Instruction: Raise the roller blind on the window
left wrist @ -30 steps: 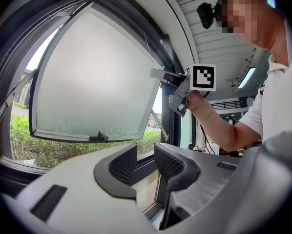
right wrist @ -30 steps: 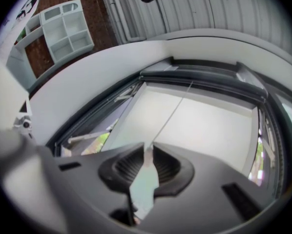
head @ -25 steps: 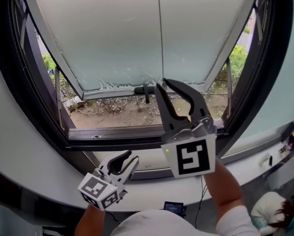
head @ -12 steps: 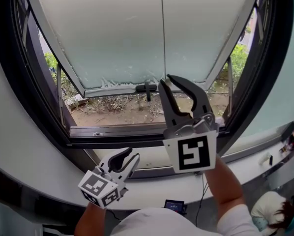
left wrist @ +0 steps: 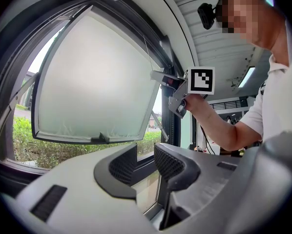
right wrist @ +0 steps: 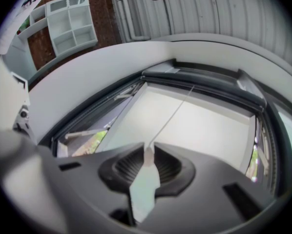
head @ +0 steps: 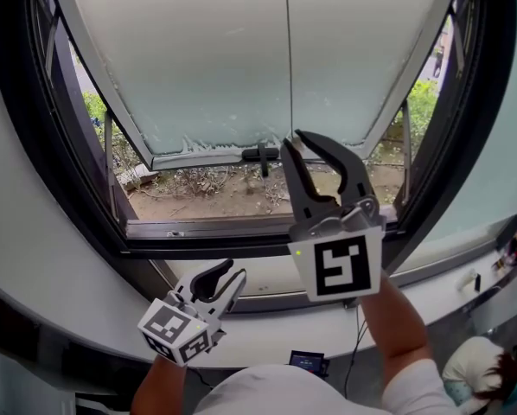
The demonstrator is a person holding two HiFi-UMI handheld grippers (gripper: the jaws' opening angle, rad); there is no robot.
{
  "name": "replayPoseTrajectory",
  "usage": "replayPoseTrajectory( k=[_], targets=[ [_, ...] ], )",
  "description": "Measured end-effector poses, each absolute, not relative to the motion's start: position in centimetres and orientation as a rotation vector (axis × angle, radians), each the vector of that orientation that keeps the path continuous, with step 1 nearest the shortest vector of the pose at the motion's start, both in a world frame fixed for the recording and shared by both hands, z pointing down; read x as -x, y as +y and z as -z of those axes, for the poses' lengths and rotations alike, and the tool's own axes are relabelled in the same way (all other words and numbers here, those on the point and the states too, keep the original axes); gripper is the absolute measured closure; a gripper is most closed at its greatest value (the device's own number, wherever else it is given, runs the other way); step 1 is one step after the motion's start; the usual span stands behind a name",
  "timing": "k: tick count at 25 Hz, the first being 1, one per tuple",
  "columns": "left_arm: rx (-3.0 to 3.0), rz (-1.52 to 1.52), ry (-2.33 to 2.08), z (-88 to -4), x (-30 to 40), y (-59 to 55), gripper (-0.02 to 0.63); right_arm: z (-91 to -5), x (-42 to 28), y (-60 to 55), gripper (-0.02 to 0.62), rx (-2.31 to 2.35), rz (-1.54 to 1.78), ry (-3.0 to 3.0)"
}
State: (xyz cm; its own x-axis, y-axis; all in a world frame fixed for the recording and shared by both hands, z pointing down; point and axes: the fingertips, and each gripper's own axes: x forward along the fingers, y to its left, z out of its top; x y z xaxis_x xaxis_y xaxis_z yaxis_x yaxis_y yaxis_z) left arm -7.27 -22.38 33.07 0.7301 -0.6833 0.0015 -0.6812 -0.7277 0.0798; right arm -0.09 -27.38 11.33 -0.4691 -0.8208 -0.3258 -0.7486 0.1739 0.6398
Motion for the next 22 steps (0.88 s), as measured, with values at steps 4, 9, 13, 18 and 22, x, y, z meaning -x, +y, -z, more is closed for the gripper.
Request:
replayPoseTrajectory(
  k=[4, 9, 13, 18, 22],
  targets=[
    [-2.853, 0.040, -1.123, -33.1, 7.4, -22.3, 0.477, -11.3, 0.2, -27.3, 0.534, -1.569, 1.180, -2.332],
    [-2.851, 0.036, -1.114, -33.4, 7.6, -22.2, 0.477, -11.1, 0.4, -27.6, 0.534, -1.578, 1.176, -2.326],
    [-2.852, 0.039, -1.117, -33.1, 8.0, -22.3, 0.477, -10.8, 0.4, -27.8, 0.534, -1.591, 1.172, -2.321],
    [-2.852, 0.037, -1.117, -33.3, 8.4, -22.4, 0.477, -10.8, 0.5, -28.1, 0.534, -1.600, 1.178, -2.311],
    [-2.852, 0.036, -1.116, -33.3, 8.7, -22.5, 0.477, -10.9, 0.4, -28.3, 0.534, -1.606, 1.170, -2.305]
  ],
)
